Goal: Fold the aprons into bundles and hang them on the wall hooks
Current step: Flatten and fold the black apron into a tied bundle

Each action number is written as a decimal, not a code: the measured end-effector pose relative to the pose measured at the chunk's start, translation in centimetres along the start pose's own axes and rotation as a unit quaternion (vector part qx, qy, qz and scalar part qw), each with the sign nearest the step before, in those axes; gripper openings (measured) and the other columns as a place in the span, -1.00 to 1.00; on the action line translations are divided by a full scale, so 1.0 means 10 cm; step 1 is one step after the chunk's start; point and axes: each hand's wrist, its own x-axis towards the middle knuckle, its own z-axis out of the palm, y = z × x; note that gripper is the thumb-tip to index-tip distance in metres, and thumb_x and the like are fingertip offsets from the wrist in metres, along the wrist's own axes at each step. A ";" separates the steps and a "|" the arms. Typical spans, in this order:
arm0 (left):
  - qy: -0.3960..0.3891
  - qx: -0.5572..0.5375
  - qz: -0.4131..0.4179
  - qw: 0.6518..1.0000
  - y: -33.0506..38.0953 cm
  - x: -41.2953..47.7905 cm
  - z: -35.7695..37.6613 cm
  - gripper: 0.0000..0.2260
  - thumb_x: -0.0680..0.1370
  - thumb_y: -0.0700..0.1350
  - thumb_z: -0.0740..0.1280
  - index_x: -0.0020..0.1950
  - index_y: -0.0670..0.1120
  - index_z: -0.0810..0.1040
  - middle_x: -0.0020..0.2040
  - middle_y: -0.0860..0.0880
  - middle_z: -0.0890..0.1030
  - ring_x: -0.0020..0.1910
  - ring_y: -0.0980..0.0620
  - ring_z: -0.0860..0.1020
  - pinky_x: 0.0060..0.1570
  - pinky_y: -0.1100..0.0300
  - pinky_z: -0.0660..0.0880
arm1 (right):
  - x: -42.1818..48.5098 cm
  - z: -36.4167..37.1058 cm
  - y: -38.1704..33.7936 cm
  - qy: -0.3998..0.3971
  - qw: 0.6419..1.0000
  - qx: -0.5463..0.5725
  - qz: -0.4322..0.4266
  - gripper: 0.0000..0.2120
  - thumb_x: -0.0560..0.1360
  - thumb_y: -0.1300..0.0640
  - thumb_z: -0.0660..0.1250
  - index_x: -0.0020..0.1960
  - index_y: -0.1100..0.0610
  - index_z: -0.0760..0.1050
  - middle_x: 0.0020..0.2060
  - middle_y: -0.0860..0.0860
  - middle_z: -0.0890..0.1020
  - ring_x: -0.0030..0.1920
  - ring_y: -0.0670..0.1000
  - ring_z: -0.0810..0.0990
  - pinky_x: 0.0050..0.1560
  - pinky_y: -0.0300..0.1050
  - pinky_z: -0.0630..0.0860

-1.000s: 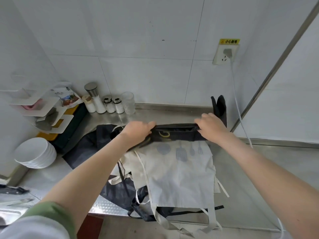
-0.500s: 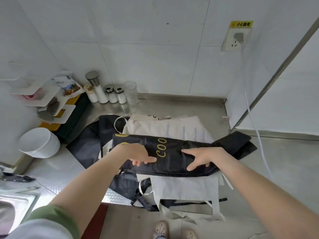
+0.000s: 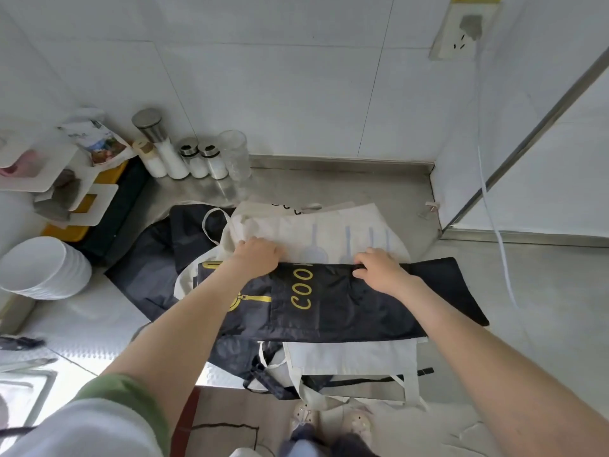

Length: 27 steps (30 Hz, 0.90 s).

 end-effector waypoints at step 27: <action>0.279 0.097 0.198 0.935 0.40 -0.05 0.14 -0.56 0.53 0.13 0.20 0.28 -0.10 0.53 0.36 -0.17 0.48 0.30 -0.15 0.49 0.26 -0.08 0.39 | -0.14 0.24 0.20 0.130 0.991 -0.023 -0.013 -0.38 0.63 -0.12 0.01 0.57 -0.02 -0.19 0.56 -0.04 -0.03 0.55 -0.01 -0.11 0.50 0.03 -0.09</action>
